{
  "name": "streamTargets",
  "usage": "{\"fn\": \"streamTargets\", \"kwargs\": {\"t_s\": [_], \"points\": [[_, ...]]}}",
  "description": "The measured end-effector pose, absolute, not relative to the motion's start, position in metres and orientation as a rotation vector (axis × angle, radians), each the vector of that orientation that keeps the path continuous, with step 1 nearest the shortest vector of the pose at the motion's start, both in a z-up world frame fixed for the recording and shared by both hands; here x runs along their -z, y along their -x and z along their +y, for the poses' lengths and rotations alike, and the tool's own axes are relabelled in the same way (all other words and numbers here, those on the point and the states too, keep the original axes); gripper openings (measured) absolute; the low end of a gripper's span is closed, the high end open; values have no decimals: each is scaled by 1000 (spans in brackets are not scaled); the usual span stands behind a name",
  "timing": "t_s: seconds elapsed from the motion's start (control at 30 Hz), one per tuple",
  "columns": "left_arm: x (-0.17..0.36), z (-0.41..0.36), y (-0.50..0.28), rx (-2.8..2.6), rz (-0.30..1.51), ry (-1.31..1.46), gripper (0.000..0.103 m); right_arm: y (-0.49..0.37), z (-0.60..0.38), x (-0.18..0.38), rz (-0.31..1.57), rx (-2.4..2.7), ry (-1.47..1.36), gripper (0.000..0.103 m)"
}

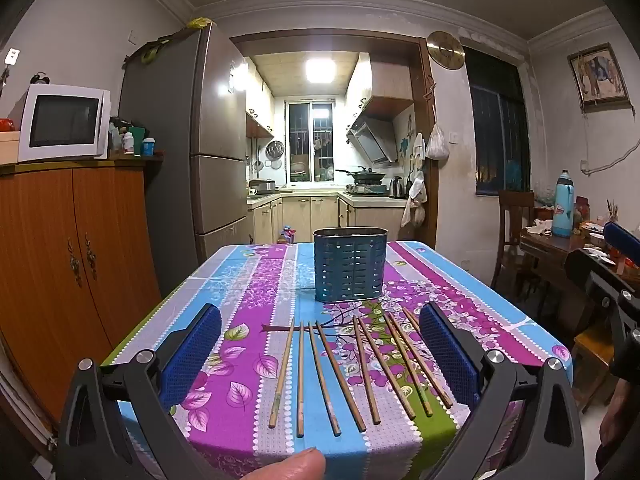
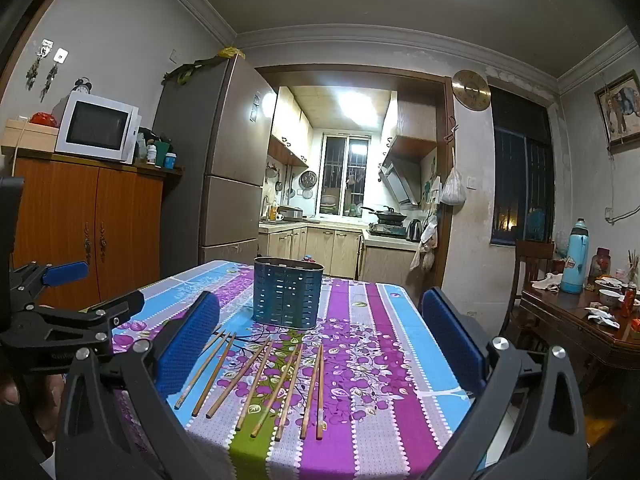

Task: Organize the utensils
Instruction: 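Grasp a wooden chopstick with the left tool while the right tool grasps another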

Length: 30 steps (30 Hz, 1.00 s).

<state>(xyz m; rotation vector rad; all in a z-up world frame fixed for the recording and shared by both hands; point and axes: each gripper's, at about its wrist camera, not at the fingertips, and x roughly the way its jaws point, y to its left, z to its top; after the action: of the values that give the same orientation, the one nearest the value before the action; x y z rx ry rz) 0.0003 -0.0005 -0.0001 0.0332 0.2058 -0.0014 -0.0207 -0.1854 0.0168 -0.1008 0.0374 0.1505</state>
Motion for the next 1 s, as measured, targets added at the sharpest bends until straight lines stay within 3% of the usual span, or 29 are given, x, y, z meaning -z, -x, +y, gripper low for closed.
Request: {"fn": "streamTargets", "kwargs": {"t_s": [0.4, 0.43, 0.57, 0.7, 0.8, 1.0], "points": [[7, 38, -22, -80, 243, -55, 99, 7, -185, 10, 106, -194, 113, 96], [9, 51, -25, -94, 261, -38, 99, 4, -187, 16, 124, -208, 110, 93], [30, 94, -35, -172, 303, -13, 99, -15, -182, 60, 273, -288, 84, 48], [62, 127, -49, -179, 382, 47, 99, -33, -166, 107, 401, -365, 82, 26], [82, 132, -53, -161, 417, 32, 98, -46, -158, 129, 447, -373, 85, 18], [101, 130, -51, -83, 414, 24, 92, -68, -157, 148, 476, -341, 97, 15]]}}
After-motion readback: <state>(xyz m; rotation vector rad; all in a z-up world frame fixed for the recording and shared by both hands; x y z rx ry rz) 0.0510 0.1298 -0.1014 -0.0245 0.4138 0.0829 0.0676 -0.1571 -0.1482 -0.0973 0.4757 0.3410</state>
